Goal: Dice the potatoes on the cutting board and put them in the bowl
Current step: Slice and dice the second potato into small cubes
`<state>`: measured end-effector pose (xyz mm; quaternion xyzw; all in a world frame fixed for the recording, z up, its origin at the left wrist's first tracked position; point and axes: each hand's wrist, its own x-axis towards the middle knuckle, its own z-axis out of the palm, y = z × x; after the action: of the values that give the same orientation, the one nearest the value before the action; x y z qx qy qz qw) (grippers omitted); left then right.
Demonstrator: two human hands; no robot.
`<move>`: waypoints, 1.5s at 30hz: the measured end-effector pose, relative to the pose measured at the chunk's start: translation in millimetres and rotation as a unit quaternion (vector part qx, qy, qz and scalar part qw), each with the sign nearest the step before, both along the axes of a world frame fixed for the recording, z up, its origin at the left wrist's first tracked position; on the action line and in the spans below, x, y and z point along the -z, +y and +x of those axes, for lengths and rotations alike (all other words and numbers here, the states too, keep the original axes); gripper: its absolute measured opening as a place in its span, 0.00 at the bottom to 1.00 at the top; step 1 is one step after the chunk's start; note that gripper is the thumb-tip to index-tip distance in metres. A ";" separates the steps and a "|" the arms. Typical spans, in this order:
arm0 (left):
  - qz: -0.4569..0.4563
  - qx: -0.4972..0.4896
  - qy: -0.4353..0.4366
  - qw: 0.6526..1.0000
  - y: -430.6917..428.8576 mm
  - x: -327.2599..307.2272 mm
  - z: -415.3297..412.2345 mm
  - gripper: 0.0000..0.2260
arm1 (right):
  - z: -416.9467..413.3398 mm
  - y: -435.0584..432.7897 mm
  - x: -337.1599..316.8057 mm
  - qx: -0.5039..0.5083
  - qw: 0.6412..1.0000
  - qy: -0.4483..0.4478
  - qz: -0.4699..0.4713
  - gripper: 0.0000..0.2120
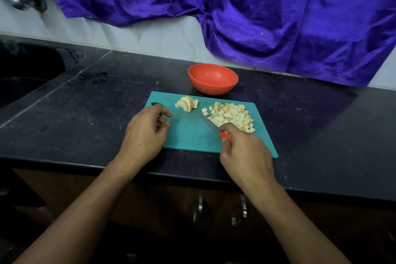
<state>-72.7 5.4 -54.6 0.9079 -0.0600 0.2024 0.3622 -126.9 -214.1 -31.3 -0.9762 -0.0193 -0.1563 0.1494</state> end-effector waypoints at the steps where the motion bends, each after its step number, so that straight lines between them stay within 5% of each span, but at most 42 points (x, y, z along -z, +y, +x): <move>1: 0.002 -0.001 -0.001 1.000 -0.1 -0.1 -0.3 0.08 | 1.2 -0.5 1.1 0.003 1.000 -0.001 0.006 0.13; 7: 0.030 -0.009 0.013 0.999 -0.8 -4.6 5.2 0.07 | 10.4 1.3 10.8 -0.041 0.990 -0.058 0.122 0.13; 18: 0.094 0.019 0.003 0.995 -16.4 -9.8 71.4 0.15 | 15.3 -4.3 18.4 -0.079 0.981 -0.099 0.144 0.13; 23: 0.118 -0.003 -0.013 0.993 -20.7 -6.7 78.3 0.12 | 16.8 -7.3 18.3 -0.074 0.975 -0.092 0.189 0.12; 37: 0.136 0.047 -0.030 0.989 -11.9 -5.8 49.7 0.05 | 16.1 -7.7 17.9 -0.073 0.976 -0.089 0.183 0.13; 45: 0.145 0.120 -0.028 0.982 -1.1 0.0 12.7 0.17 | 16.2 -6.5 18.8 -0.074 0.979 -0.088 0.169 0.12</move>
<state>-60.0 4.3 -54.6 0.9311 -0.2071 0.1719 0.2460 -110.7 -220.5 -50.1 -0.9150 -0.0773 -0.2312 0.3213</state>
